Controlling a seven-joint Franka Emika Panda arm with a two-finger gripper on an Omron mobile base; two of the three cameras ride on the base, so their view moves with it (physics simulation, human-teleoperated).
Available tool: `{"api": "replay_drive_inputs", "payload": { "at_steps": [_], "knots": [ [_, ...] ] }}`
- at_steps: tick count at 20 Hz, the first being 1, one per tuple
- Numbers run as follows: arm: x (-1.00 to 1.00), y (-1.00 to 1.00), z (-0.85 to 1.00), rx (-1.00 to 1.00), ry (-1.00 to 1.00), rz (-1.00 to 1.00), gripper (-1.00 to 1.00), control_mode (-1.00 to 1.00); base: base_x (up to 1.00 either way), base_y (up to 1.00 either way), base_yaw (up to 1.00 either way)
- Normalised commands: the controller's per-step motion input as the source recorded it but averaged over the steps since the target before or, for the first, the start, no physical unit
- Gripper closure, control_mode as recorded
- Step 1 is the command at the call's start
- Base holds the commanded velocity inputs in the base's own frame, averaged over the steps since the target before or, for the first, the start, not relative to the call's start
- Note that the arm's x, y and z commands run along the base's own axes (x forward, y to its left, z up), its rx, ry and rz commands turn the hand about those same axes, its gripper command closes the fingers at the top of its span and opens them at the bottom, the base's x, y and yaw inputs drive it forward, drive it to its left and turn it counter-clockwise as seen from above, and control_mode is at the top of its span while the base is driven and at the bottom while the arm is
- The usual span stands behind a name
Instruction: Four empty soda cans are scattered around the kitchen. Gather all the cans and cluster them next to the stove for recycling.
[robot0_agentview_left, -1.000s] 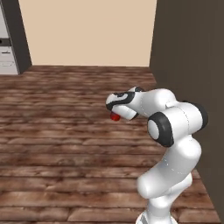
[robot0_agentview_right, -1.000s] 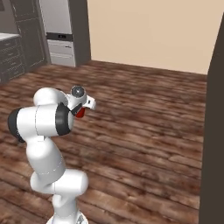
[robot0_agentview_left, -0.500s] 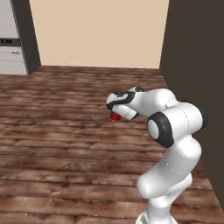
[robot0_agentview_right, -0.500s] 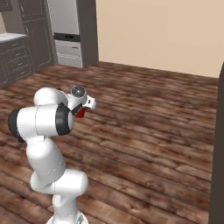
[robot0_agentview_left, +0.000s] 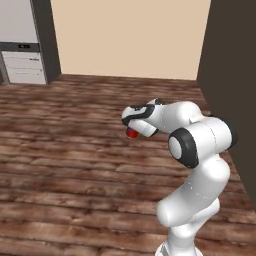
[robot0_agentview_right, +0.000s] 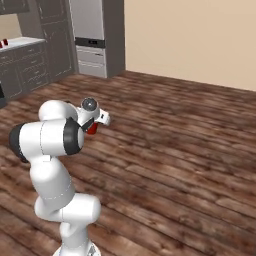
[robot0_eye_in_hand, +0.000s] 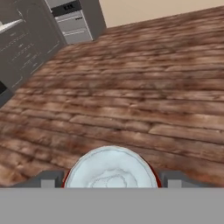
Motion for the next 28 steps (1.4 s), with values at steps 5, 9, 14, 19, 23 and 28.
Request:
{"api": "replay_drive_inputs", "payload": {
  "at_steps": [5,9,14,19,23,28],
  "knots": [
    [0.0,0.0,0.0,0.0,0.0,0.0,1.0,1.0,0.37,0.39,0.12],
    [0.0,0.0,0.0,0.0,0.0,0.0,1.0,1.0,0.41,0.47,0.05],
    [0.0,0.0,0.0,0.0,0.0,0.0,1.0,1.0,0.44,0.47,0.0],
    [0.0,0.0,0.0,0.0,0.0,0.0,1.0,1.0,0.55,0.44,0.0],
    [0.0,0.0,0.0,0.0,0.0,0.0,1.0,1.0,0.91,0.19,0.0],
    [0.0,0.0,0.0,0.0,0.0,0.0,1.0,1.0,0.95,0.1,0.0]
  ]
}}
